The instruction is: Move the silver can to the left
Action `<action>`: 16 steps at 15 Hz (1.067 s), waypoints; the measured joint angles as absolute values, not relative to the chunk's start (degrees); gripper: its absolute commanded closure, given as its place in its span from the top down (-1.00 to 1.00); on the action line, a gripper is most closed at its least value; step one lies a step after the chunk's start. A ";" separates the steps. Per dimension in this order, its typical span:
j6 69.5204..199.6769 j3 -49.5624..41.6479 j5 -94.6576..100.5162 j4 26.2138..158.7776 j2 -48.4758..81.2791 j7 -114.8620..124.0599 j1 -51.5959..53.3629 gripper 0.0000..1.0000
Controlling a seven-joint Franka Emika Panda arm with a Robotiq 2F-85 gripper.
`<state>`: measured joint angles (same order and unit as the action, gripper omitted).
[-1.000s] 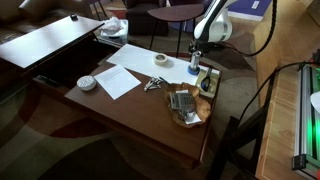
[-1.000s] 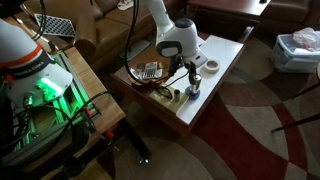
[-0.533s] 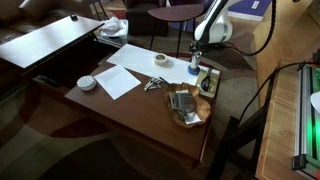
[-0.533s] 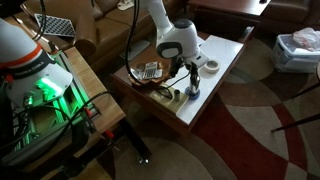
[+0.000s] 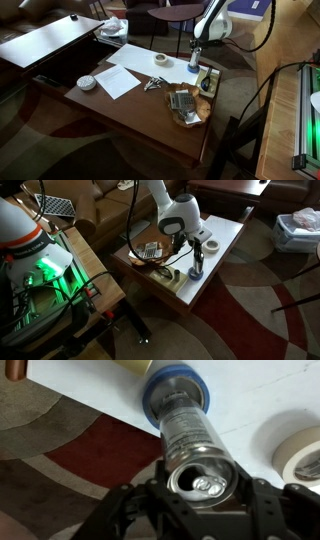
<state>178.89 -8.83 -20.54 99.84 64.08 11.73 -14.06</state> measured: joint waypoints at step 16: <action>144.46 -5.02 -15.33 117.78 40.10 7.86 -11.10 -0.25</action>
